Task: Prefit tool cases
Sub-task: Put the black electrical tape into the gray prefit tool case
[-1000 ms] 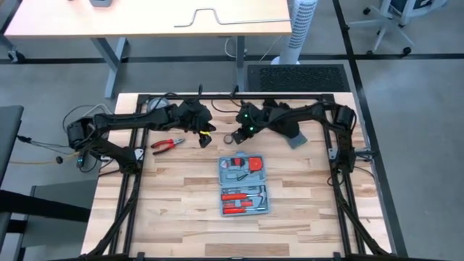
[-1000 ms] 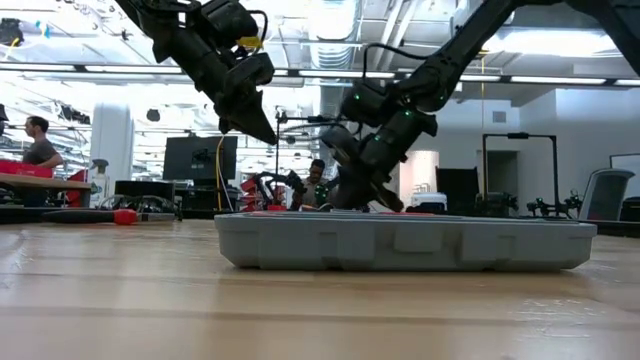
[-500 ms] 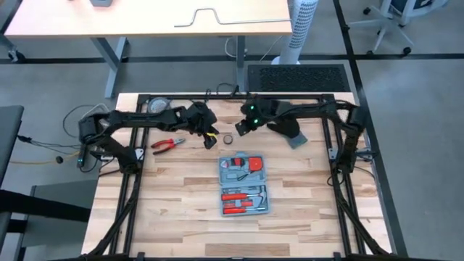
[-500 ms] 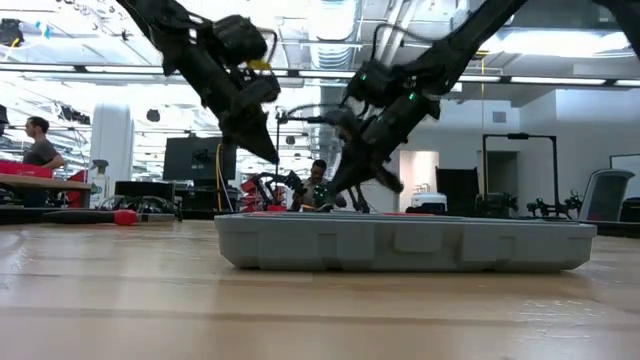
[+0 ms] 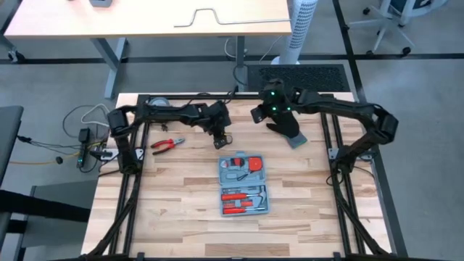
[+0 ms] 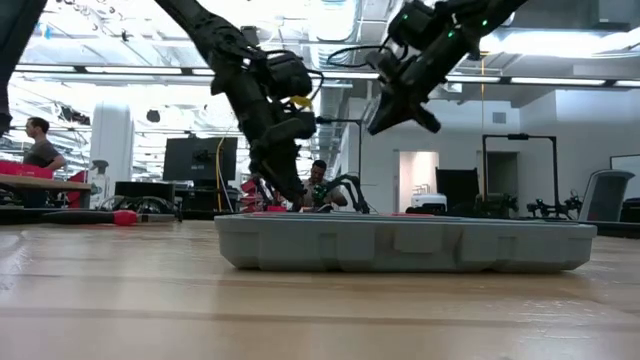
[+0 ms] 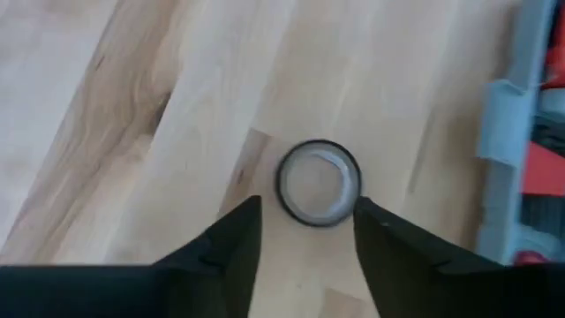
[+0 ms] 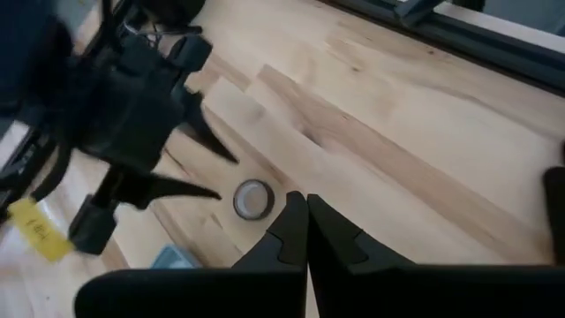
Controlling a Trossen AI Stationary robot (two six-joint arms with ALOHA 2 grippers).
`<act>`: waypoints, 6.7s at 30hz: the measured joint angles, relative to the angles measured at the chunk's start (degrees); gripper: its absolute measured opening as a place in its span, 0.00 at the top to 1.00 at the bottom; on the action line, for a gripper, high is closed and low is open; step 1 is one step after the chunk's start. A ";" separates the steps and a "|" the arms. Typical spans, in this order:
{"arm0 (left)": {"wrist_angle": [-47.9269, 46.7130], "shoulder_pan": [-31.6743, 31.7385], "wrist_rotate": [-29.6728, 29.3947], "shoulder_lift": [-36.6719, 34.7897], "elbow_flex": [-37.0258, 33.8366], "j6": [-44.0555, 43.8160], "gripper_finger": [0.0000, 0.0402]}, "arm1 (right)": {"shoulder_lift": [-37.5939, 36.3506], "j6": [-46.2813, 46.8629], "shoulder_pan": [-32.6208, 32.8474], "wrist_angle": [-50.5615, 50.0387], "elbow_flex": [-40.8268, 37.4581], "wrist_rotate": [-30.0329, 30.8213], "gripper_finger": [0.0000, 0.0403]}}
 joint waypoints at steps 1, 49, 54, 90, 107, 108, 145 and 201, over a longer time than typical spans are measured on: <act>-0.61 0.02 0.00 1.00 0.99 0.54 0.58 | -0.48 -0.15 0.21 -0.83 0.00 0.30 0.97; -13.52 -14.37 -2.68 -1.55 5.40 -8.36 1.00 | -20.69 29.59 39.26 -21.36 -12.07 35.39 1.00; -11.76 -21.82 -10.95 -0.58 5.42 -11.91 1.00 | -22.21 37.85 46.64 -14.19 -19.97 37.47 1.00; -13.28 -21.97 -17.15 5.07 5.38 -17.99 0.89 | -22.24 42.36 53.41 -13.00 -23.71 38.77 0.99; -14.28 -21.86 -17.26 4.50 5.38 -18.65 0.81 | -22.24 42.84 52.94 -12.99 -23.71 38.77 0.98; -14.20 -21.86 -17.44 4.32 5.39 -18.63 0.81 | -22.24 42.85 52.73 -12.99 -23.71 38.77 0.98; 7.92 -24.24 -6.71 -3.26 -4.19 -27.38 0.93 | -22.20 41.22 51.25 6.04 -30.81 37.22 0.99; 46.49 -18.49 -3.41 -12.00 -29.77 -50.50 1.00 | -18.61 33.96 41.00 18.78 -32.35 30.24 1.00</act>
